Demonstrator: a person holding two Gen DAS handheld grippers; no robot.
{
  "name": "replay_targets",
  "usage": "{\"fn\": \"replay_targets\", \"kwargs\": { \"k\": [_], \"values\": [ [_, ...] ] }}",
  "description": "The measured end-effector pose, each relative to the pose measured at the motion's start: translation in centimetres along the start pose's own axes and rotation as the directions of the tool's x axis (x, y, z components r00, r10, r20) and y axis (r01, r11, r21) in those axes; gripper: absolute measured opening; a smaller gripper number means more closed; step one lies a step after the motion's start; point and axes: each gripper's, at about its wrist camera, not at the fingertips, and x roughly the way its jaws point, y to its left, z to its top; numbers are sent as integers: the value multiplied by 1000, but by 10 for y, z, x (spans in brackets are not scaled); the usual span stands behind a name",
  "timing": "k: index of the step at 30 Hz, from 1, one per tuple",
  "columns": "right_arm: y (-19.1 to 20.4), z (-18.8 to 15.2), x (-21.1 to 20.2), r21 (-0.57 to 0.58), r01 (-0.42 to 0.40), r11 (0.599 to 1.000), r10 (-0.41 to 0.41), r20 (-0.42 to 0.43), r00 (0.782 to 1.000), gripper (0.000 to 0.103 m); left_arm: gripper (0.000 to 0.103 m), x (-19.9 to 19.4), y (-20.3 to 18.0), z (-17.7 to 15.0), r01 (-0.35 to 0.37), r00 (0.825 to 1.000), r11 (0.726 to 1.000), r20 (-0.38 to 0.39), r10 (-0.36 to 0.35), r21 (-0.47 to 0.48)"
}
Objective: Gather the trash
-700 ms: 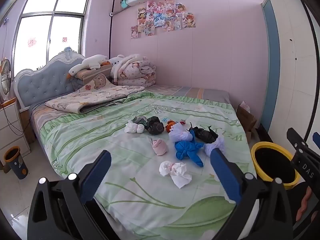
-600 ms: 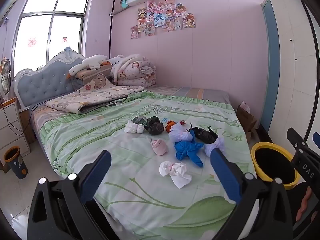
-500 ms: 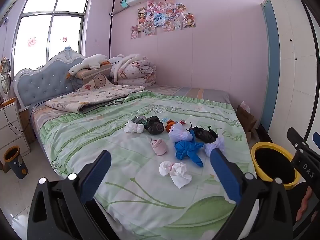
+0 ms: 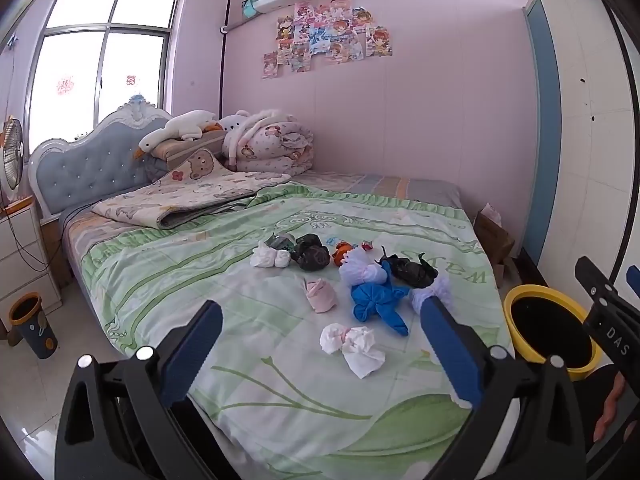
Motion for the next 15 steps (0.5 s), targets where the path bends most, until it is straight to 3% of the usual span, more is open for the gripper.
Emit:
{"fn": "replay_targets", "kwargs": {
  "k": [15],
  "values": [
    [-2,-2,5,1,0,1000,0,-7,1000,95,96,0,2,1,3,1000,1000,1,-3,-2]
  ]
}}
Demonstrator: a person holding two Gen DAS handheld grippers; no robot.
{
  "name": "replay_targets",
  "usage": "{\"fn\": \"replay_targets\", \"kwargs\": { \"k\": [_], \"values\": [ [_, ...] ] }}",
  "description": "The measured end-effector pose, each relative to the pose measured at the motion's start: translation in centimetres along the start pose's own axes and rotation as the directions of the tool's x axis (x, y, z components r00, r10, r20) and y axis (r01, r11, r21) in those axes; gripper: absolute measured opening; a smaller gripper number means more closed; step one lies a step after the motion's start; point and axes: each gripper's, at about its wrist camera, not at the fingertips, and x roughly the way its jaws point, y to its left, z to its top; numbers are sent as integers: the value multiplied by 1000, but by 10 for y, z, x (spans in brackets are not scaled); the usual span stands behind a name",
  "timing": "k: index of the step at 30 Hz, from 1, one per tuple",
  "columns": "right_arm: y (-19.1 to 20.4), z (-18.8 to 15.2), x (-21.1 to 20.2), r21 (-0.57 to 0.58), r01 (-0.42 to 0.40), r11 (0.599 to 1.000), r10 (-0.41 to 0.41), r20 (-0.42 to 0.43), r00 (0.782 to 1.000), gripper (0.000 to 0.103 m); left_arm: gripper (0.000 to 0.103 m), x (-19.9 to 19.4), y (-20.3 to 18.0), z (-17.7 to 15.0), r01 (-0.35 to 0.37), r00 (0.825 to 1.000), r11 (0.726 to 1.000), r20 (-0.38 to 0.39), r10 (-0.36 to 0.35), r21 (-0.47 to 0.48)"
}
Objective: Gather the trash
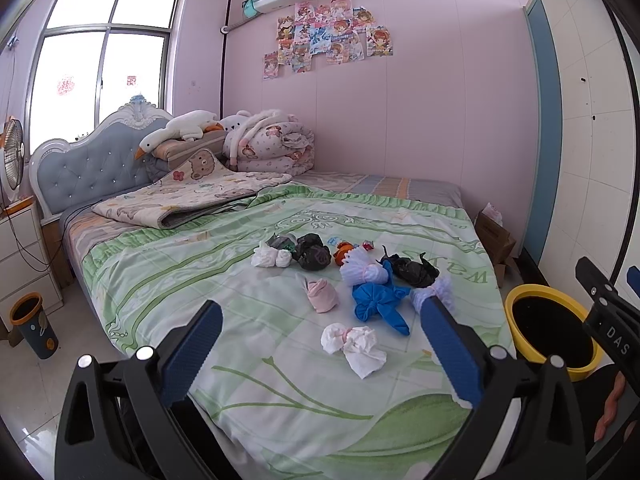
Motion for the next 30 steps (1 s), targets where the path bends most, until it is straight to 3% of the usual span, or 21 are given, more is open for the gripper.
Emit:
{"fn": "replay_targets", "kwargs": {
  "k": [30],
  "values": [
    [2,-2,1,1,1,1000,-1,-4,1000,95,96,0,-1,-2,1,1000,1000,0,-1,3]
  ]
}}
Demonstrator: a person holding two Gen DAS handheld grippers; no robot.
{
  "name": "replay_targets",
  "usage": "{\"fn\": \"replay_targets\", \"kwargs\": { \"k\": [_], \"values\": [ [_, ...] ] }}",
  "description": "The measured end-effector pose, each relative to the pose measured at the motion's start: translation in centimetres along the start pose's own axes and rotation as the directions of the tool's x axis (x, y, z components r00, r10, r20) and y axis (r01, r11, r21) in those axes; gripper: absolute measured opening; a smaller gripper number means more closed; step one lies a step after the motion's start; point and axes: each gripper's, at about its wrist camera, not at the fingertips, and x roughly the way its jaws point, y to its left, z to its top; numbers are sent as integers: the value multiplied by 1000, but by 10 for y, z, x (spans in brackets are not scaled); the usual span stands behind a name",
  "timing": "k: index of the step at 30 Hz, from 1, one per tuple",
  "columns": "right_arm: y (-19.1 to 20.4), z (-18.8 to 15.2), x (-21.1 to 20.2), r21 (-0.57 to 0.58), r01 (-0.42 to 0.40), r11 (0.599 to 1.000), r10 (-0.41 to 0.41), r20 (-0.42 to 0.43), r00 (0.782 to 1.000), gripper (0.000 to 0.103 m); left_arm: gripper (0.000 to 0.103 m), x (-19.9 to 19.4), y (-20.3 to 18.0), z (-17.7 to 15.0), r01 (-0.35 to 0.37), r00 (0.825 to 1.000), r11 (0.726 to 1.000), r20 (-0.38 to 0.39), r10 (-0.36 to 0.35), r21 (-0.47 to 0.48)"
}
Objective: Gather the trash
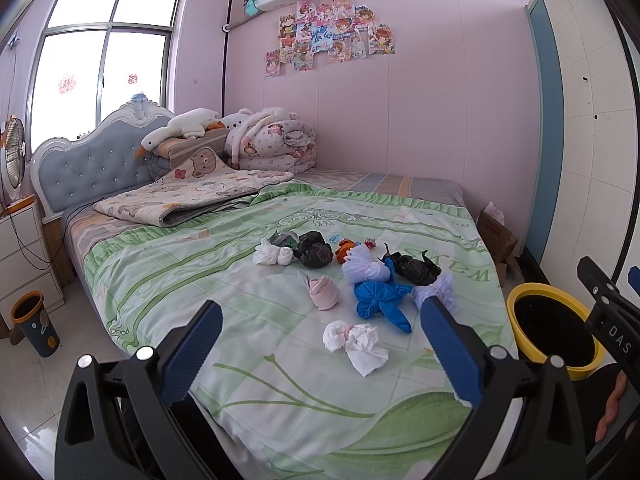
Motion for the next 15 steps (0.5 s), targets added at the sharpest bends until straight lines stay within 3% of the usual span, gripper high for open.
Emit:
{"fn": "replay_targets", "kwargs": {
  "k": [15],
  "values": [
    [0,-1,1,1,-1,1000,1,-4,1000,95,96,0,0,0,-2,1000,1000,-1,2,1]
  ]
}}
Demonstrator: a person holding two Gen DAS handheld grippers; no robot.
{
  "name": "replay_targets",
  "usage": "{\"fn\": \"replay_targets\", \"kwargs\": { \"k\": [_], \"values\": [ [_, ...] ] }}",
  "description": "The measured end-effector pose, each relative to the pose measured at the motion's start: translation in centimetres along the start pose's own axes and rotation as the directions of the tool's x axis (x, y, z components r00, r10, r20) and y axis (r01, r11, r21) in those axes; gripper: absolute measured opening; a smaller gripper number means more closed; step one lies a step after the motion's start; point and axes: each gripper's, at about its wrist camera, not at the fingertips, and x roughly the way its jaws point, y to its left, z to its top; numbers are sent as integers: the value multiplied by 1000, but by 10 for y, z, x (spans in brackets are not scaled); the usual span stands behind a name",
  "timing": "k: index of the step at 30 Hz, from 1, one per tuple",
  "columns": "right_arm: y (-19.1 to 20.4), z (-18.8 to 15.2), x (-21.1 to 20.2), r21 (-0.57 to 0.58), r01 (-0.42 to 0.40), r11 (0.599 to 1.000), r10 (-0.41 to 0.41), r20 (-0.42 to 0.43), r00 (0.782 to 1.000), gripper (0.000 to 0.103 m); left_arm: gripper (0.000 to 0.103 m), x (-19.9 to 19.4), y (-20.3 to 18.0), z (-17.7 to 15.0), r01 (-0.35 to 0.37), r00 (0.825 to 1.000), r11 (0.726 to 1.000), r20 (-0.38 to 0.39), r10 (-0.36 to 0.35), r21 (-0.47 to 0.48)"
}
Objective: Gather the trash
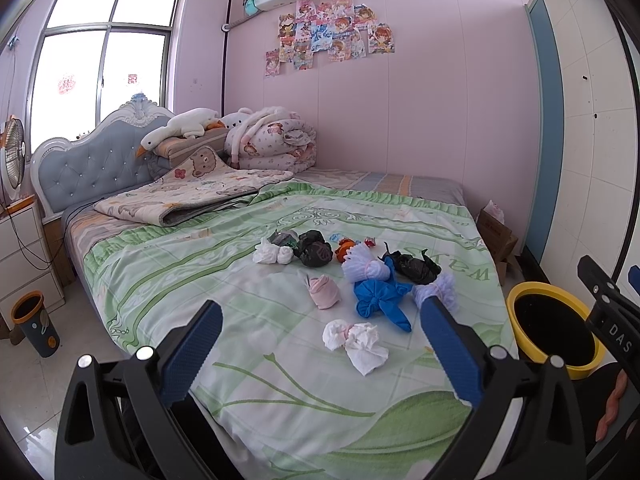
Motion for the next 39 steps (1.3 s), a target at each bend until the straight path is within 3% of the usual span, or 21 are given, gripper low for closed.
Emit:
{"fn": "replay_targets", "kwargs": {
  "k": [29,39],
  "values": [
    [1,-3,5,10,-3,1000,3,-26,1000,95,96,5,12,-6,-24,1000,1000,-5,24,5],
    [7,6,23,-1,-19,1000,19,-68,998,95,96,31,21,0,-57,996,998,-62,57,-9]
  ]
}}
